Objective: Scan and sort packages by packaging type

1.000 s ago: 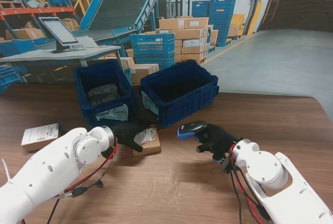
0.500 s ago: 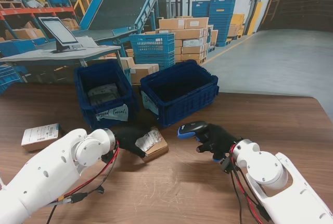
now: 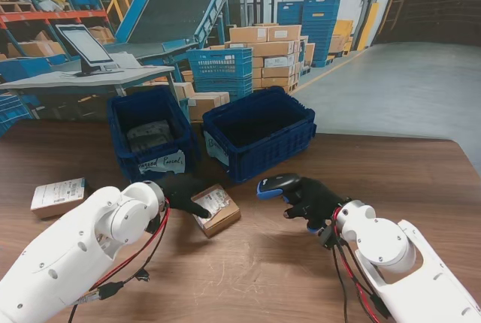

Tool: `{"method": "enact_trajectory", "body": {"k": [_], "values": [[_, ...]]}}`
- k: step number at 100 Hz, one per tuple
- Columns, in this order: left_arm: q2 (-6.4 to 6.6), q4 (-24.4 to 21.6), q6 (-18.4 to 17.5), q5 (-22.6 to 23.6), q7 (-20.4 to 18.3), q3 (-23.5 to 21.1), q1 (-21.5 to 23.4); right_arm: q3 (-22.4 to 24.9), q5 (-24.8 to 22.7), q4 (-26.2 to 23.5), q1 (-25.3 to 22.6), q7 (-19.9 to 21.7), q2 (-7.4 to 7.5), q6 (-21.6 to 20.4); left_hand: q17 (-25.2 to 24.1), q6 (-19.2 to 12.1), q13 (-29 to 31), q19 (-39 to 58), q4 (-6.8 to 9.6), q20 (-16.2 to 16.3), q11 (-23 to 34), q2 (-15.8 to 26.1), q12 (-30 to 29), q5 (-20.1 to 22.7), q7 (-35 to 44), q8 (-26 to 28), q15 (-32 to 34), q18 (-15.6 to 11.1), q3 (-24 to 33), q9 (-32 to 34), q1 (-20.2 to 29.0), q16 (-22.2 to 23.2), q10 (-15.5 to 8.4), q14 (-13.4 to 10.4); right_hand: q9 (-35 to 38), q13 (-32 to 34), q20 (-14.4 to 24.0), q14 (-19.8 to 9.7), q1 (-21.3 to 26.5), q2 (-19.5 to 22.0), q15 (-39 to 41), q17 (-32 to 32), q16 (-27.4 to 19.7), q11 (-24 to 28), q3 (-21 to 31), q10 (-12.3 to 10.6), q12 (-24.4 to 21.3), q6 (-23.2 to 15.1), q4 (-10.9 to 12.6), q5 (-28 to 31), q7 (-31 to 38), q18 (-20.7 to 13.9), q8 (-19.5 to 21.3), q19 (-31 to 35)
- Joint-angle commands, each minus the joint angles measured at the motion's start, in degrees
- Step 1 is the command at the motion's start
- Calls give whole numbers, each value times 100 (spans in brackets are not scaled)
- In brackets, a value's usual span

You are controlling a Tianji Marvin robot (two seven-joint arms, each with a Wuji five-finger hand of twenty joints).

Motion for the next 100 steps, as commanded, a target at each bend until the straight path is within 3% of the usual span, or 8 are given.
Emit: {"method": "enact_trajectory", "body": {"k": [1,10,13,26,30,58,84,100], "values": [[-16,-45,117,25,-107,61,10,19,-4,-98,-27,68,-45,-20,-77,334,-183,-139,172,-84,-238,211,-95,129,2,6,-138,198,-267,119,-113,-61,223,266,-91,90,34,-220,430,312,225,-4,145,3,103,23,57,-373,5,309,404,-3,307,-19],[-17,-10,282,-28,-145,149,-23,35,-9,-125,-44,53,-47,-20,-145,485,-244,-170,128,-115,-328,308,-118,73,-43,-41,-170,244,-480,82,-280,-89,349,332,-89,93,34,-214,434,312,226,-4,146,3,103,22,57,-373,7,309,404,-4,307,-20],[-9,-7,358,-71,-217,202,-53,42,-8,-133,-50,55,-46,-22,-208,516,-305,-231,188,-226,-333,557,-160,60,-39,-145,-178,282,-1131,37,-122,-162,372,338,-89,93,34,-208,434,312,227,-4,146,3,101,22,57,-373,6,309,404,-5,308,-20],[-11,41,659,-207,-279,420,-139,70,-10,-154,-68,81,-39,-29,-352,604,-314,-334,208,-271,-352,802,-183,52,-12,-127,-208,441,-1451,47,-331,-178,478,393,-85,90,34,-216,438,313,223,-5,146,1,100,23,58,-373,8,310,404,-5,308,-20],[-15,45,723,-256,-278,462,-149,77,-7,-156,-73,84,-39,-28,-363,636,-309,-408,309,-296,-354,941,-194,55,13,-80,-218,449,-1731,59,-496,-159,509,431,-86,90,34,-217,441,311,222,-5,146,0,101,23,58,-373,9,310,404,-4,308,-20],[0,-3,969,-338,-366,757,-202,113,63,-158,-109,87,-44,-36,-409,682,-359,-476,398,-317,-356,976,-197,40,12,-51,-254,496,-1701,6,-741,-157,561,473,-88,83,33,-216,446,314,220,-11,147,1,96,35,63,-374,11,310,403,-1,309,-25],[-57,281,1130,-316,-92,1175,-396,169,102,-179,-186,119,-36,-68,-352,703,-288,-423,370,-315,-346,929,-195,101,22,-38,-216,541,-1704,68,-724,-135,598,527,-83,90,35,-211,449,306,221,-11,145,-5,97,37,63,-369,10,310,403,14,311,-26],[-64,469,1162,-508,-135,1473,-627,227,121,-188,-235,150,-30,-42,-382,728,-334,-423,358,-332,-370,911,-209,28,-19,-54,-233,554,-1707,-4,-711,-144,624,545,-81,91,35,-208,451,304,219,-17,145,-7,95,48,63,-357,7,310,401,20,314,-30]]}}
